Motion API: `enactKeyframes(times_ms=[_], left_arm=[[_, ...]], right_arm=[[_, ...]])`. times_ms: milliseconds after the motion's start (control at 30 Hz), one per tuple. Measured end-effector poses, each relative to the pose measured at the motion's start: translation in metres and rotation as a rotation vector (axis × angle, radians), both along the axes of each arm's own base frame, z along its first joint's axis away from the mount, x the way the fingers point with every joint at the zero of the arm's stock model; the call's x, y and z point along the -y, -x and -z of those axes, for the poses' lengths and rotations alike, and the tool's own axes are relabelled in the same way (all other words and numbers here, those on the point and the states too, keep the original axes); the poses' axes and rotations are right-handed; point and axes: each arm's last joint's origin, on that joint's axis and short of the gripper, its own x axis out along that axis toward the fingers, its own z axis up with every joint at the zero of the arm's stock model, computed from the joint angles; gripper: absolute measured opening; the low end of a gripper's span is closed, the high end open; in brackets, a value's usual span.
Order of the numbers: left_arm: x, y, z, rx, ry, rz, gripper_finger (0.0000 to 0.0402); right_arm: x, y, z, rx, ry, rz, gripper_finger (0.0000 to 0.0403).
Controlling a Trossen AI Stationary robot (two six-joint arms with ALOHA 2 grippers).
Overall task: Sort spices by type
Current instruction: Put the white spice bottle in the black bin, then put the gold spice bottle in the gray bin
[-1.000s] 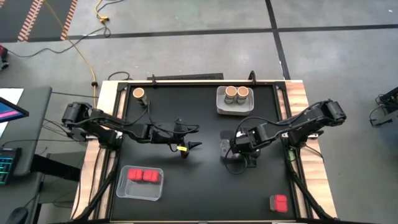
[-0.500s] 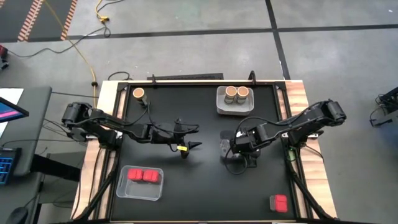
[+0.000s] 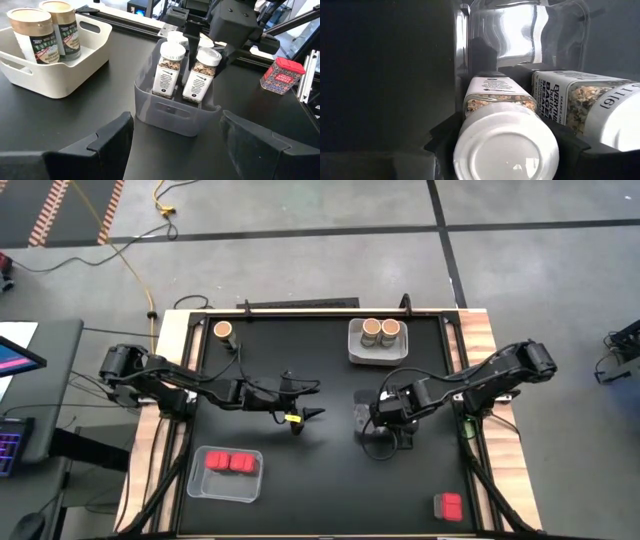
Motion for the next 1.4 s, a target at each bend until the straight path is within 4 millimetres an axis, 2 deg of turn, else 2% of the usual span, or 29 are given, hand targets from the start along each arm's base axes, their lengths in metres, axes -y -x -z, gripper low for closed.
enactKeyframes(times_ms=[400, 633, 833, 967, 1200, 1400], left_arm=[[0.000, 0.000, 0.000, -0.001, 0.000, 0.000, 0.0283], [0.000, 0.000, 0.000, -0.001, 0.000, 0.000, 0.0283], [0.000, 0.000, 0.000, 0.000, -0.001, 0.000, 0.0283], [0.000, 0.000, 0.000, 0.005, 0.033, -0.010, 0.0283], [0.000, 0.000, 0.000, 0.009, 0.072, -0.021, 0.0283], [0.000, 0.000, 0.000, 0.009, 0.072, -0.021, 0.0283]], right_arm=[[0.000, 0.000, -0.002, 0.000, 0.000, 0.000, 0.0292], [0.000, -0.001, -0.017, -0.011, 0.003, 0.000, 0.0292], [0.000, 0.001, -0.039, 0.058, -0.015, 0.007, 0.0292], [0.003, 0.011, -0.057, 0.095, -0.030, 0.035, 0.0292], [0.011, 0.039, -0.084, 0.152, -0.061, 0.131, 0.0292], [0.016, 0.060, -0.102, 0.235, -0.141, 0.297, 0.0292]])
